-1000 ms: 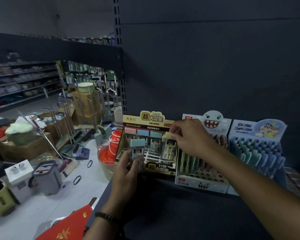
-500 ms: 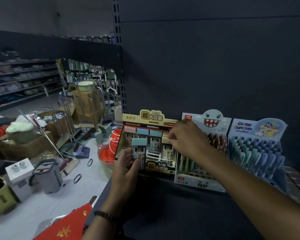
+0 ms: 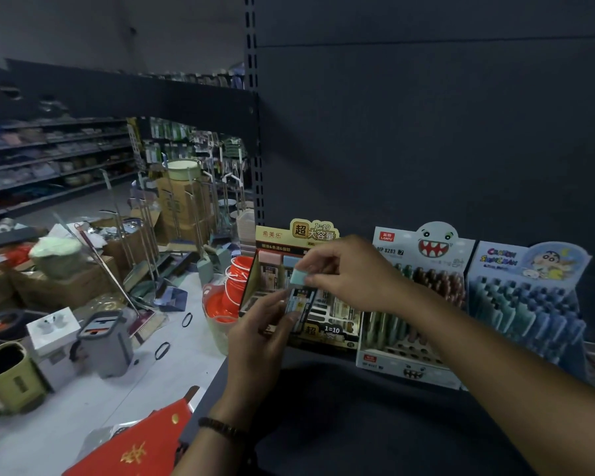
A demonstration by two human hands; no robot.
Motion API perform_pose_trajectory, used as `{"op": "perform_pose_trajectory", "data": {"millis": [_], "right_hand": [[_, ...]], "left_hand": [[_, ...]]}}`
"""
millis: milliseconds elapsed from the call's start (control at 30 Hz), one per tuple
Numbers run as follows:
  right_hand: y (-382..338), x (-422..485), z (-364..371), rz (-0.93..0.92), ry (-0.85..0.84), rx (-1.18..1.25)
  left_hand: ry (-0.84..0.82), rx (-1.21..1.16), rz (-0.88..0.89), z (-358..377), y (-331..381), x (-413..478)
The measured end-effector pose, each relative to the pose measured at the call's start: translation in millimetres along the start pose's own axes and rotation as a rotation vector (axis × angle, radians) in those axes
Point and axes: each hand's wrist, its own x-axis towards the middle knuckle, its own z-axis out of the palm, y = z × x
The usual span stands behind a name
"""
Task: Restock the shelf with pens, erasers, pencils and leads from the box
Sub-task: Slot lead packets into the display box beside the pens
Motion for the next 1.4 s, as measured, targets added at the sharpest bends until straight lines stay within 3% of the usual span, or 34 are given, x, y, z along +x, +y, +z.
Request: {"op": "perform_pose_trajectory", "data": {"millis": [167, 267, 333, 1000, 1200, 1400], "right_hand": [[11, 10, -17, 0.063, 0.274, -0.047], [20, 15, -15, 0.052, 0.294, -0.111], [23, 16, -10, 0.031, 0.28, -0.163], [26, 26, 15, 0.137, 0.135, -0.363], [22, 33, 32, 0.148, 0.158, -0.636], [-6, 1, 11, 0.186, 0.2, -0.605]], "left_hand": [[0.063, 0.292, 0.08, 6, -10, 3], [0.005, 0.556, 0.234, 10, -17, 1], [-0.032, 0.615, 0.239, 13, -18, 0], [-0.139, 0.571, 0.213, 15, -18, -3], [-0.151, 0.542, 0.219, 14, -20, -4], [-0.169, 0.502, 0.243, 14, -20, -5]]}}
